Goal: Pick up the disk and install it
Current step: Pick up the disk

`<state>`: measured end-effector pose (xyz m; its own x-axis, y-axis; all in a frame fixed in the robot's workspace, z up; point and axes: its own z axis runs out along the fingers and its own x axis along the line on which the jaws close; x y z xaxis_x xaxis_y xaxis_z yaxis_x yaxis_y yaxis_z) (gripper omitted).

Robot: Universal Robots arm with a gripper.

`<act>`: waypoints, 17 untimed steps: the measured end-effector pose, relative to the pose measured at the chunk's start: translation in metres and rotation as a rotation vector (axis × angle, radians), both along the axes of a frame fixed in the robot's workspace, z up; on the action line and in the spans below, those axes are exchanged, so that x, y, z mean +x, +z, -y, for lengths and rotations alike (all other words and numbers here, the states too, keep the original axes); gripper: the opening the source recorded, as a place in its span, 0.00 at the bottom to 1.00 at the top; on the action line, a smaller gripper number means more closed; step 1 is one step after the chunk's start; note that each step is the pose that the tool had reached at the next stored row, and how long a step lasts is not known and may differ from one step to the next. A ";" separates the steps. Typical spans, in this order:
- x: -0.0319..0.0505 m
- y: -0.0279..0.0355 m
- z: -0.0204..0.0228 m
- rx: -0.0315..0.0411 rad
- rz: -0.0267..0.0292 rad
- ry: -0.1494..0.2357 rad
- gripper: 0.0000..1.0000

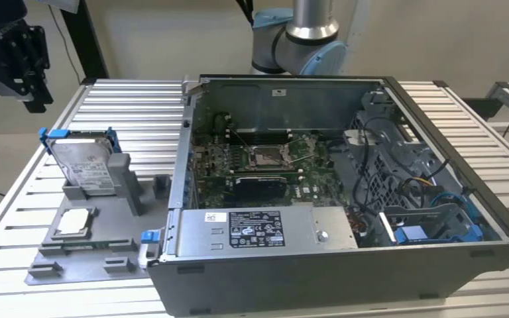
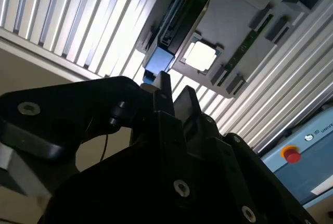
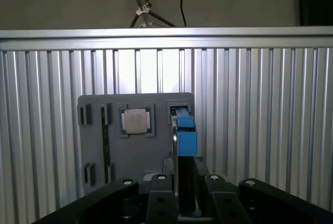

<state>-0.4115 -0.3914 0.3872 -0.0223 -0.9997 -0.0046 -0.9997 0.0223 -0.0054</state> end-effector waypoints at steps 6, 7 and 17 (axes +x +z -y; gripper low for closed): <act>0.0000 0.0000 0.0000 0.0000 0.0000 0.001 1.00; 0.0000 0.0000 0.0000 0.0000 0.0000 0.002 1.00; -0.0001 -0.0058 -0.0004 -0.0008 0.0018 0.003 1.00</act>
<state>-0.4116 -0.3909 0.3814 -0.0192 -0.9998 -0.0038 -0.9998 0.0192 -0.0072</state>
